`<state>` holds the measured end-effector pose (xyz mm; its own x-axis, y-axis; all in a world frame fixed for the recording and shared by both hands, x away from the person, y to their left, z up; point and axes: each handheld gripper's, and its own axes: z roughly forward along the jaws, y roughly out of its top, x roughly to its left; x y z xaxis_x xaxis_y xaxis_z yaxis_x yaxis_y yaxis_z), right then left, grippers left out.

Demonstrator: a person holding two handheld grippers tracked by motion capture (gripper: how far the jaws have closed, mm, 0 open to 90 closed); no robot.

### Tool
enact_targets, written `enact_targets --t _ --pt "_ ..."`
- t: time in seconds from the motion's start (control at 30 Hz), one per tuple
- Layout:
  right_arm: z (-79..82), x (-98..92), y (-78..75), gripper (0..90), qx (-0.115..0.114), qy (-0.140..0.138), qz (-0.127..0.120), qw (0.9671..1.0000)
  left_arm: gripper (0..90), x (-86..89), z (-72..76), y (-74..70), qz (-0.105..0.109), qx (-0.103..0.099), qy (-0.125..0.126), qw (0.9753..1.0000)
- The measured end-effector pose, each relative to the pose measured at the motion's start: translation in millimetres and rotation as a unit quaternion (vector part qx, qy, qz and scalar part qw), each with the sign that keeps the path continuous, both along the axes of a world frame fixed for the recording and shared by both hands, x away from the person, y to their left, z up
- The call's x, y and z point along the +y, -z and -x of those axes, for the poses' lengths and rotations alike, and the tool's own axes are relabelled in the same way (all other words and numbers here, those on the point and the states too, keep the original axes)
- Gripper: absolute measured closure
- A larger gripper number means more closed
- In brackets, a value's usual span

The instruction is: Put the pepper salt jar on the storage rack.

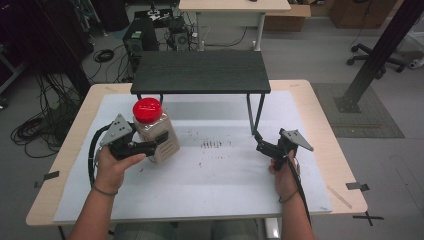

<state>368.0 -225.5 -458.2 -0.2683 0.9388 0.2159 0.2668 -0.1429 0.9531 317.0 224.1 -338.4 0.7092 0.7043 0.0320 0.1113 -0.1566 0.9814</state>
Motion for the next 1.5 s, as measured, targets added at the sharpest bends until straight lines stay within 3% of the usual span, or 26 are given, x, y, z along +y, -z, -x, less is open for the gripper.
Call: enact_targets --t 0.4,0.9,1.2,1.5 --pt "-0.1 -0.3 0.0 0.0 0.001 0.000 -0.002 1.0000 26.7 -11.0 7.7 -55.2 0.012 -0.006 0.010 0.9999" --pt "0.0 -0.7 0.0 0.0 0.002 0.001 -0.003 1.0000 26.8 -18.3 6.5 -118.4 0.023 -0.033 0.005 0.9992" --pt "-0.2 -0.9 0.0 0.0 0.002 0.002 -0.004 1.0000 26.8 -23.2 -1.0 -143.2 0.021 -0.037 0.002 0.9991" --pt "-0.5 -2.0 0.2 0.0 0.004 0.004 -0.008 1.0000 26.8 -27.2 -15.0 -156.1 0.019 -0.032 -0.003 0.9993"
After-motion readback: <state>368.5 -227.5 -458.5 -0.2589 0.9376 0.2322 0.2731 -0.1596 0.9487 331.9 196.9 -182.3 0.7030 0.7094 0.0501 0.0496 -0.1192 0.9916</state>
